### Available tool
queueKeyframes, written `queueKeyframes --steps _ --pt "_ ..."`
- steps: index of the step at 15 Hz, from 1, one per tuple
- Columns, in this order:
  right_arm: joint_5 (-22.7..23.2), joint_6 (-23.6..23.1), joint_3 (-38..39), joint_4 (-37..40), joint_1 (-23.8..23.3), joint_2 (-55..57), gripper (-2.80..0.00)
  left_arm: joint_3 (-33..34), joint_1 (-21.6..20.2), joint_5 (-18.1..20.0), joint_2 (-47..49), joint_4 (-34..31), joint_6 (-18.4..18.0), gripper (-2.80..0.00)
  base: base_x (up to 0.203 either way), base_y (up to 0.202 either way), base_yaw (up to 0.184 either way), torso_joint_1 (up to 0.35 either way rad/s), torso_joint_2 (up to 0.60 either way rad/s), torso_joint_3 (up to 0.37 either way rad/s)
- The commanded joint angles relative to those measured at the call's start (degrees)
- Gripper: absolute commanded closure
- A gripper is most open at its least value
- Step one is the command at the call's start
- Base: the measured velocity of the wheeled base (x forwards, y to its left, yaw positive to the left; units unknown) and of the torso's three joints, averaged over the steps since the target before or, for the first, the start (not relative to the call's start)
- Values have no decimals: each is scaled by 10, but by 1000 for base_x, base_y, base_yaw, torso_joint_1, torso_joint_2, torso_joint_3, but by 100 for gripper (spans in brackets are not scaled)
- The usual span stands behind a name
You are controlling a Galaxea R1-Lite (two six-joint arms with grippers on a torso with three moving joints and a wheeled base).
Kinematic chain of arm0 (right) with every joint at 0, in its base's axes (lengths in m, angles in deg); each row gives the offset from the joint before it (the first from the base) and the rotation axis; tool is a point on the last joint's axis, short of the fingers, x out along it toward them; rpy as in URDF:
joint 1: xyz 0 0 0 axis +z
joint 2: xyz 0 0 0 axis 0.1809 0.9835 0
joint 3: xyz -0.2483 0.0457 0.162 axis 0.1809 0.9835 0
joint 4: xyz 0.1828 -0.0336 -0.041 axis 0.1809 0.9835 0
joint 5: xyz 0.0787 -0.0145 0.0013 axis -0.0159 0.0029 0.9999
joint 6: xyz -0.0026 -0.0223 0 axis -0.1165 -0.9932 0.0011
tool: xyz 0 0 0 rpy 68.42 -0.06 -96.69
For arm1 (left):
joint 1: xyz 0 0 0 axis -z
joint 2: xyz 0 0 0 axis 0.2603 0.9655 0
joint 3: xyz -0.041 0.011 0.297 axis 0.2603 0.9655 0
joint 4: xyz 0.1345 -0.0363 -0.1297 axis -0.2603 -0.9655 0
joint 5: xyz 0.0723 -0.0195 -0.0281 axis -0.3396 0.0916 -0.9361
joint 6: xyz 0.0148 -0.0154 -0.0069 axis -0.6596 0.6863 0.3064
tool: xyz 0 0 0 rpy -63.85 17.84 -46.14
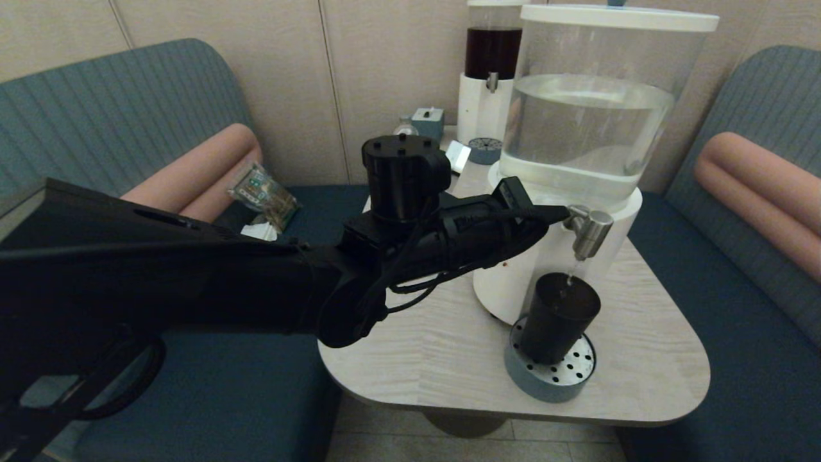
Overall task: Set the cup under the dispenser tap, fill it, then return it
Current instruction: Turn off the faucet
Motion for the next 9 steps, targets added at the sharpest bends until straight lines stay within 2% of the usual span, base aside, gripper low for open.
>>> queueKeyframes --steps 1,9 --pt "0 0 8 0 0 0 0 0 6 2 0 2 3 0 0 0 0 0 0 0" --pt "0 0 9 0 0 0 0 -28 7 1 13 -2 3 0 0 0 0 0 0 0"
